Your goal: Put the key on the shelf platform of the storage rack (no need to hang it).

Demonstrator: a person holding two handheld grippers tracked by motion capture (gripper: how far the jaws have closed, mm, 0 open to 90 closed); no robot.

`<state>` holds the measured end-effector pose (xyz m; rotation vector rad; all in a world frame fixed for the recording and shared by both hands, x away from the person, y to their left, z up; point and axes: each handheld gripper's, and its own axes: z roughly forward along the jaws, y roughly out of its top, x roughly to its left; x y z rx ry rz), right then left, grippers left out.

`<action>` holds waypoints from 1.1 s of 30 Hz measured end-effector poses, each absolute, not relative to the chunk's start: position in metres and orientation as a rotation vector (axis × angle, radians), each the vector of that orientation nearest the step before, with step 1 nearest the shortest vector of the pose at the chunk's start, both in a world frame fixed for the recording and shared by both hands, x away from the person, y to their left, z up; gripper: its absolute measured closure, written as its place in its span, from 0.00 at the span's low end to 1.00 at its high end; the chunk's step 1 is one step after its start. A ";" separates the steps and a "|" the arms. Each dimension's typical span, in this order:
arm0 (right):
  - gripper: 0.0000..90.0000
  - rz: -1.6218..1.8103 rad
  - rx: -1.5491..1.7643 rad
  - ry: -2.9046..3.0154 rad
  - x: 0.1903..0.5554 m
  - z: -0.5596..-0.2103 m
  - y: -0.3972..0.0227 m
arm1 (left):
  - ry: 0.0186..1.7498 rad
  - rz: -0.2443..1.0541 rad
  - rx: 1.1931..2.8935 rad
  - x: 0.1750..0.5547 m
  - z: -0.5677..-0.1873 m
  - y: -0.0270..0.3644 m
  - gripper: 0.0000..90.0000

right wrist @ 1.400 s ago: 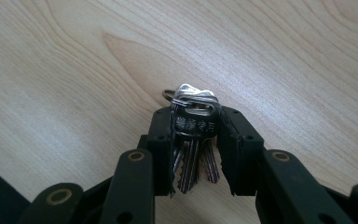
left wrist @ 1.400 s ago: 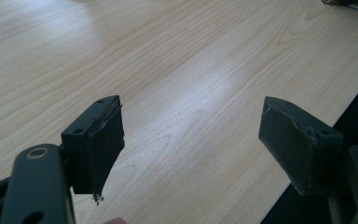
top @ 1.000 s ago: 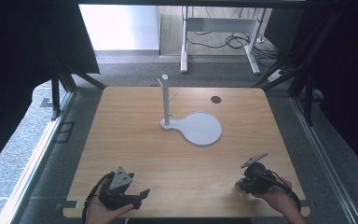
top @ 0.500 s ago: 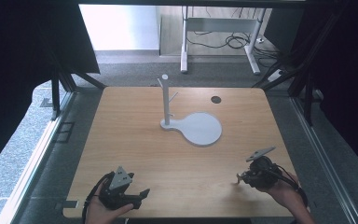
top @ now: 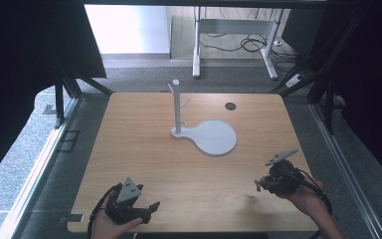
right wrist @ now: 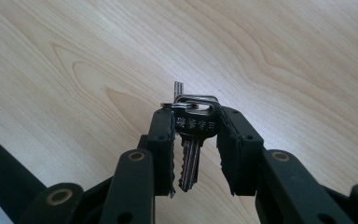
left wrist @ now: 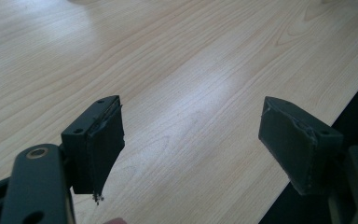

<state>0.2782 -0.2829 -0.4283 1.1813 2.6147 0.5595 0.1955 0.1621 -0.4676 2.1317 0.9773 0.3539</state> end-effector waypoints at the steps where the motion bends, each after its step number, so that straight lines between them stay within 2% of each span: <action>1: 0.75 0.561 1.177 2.614 0.279 -0.428 -0.283 | 0.976 0.354 2.134 0.196 -0.467 0.163 0.25; 33: 0.75 0.632 1.145 2.584 0.302 -0.397 -0.275 | 0.978 0.355 2.135 0.195 -0.467 0.163 0.25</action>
